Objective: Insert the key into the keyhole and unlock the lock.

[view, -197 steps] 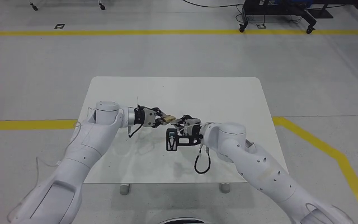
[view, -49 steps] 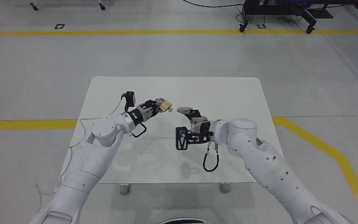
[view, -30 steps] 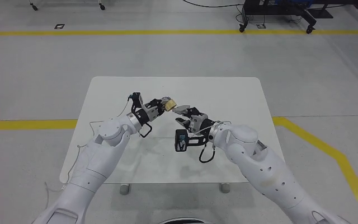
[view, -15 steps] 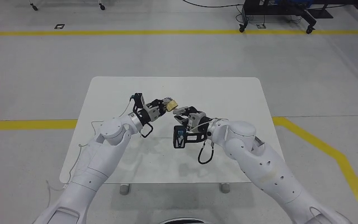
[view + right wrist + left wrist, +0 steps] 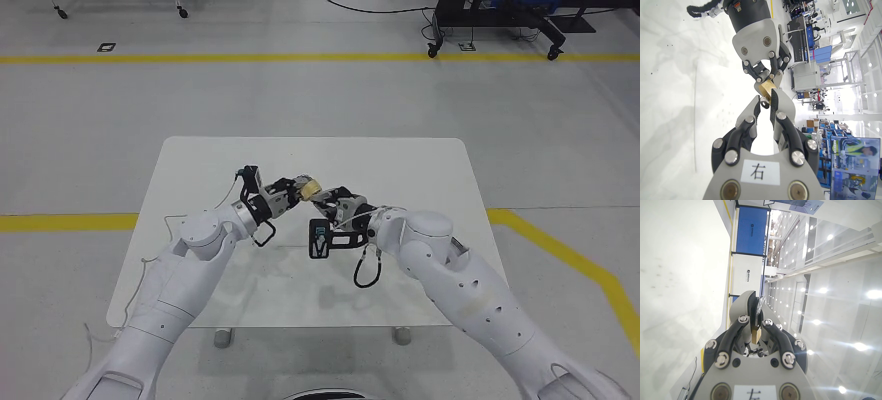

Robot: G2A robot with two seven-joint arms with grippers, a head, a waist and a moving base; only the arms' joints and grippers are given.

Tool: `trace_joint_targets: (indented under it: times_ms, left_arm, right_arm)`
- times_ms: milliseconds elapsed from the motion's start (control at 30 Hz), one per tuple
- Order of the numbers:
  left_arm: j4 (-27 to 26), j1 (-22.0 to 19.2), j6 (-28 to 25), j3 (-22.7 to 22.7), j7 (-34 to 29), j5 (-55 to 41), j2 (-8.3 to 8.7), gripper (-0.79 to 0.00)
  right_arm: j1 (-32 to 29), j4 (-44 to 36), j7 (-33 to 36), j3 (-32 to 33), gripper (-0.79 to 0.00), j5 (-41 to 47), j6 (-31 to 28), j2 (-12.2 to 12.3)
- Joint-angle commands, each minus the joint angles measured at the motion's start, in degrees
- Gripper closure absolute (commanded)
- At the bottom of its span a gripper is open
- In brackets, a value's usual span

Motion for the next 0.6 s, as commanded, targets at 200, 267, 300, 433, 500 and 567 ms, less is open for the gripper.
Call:
trace_joint_targets:
  times_ms: [200, 267, 300, 433, 500, 567]
  left_arm:
    - [-0.64, 0.32, -0.95, -0.60, 0.48, 0.29, -0.16, 0.000]
    - [-0.68, 0.46, -2.29, -0.67, 1.08, 0.52, -0.27, 0.000]
    - [-0.68, 0.57, -3.11, -0.63, 1.17, 0.62, -0.33, 0.000]
    - [-1.24, 1.16, -7.43, -0.31, 2.16, 1.75, -0.63, 0.000]
    - [-1.56, 1.48, -9.60, -0.11, 2.77, 2.82, -0.75, 0.000]
    - [-1.81, 1.71, -11.43, -0.02, 3.37, 3.77, -0.86, 0.000]
  right_arm:
    - [-0.69, 1.72, -2.64, 1.61, 0.000, 4.58, 3.88, -0.32]
    - [-1.25, 2.24, -4.44, 2.58, 0.000, 7.11, 5.40, -0.37]
    - [-1.51, 2.55, -5.21, 2.94, 0.000, 8.13, 5.85, -0.38]
    - [-2.16, 4.67, -9.48, 4.63, 0.000, 13.96, 6.10, -0.44]
    - [-2.16, 5.93, -11.26, 5.54, 0.000, 17.27, 5.23, -0.45]
    - [-2.34, 7.04, -13.20, 6.55, 0.000, 20.37, 4.49, -0.42]
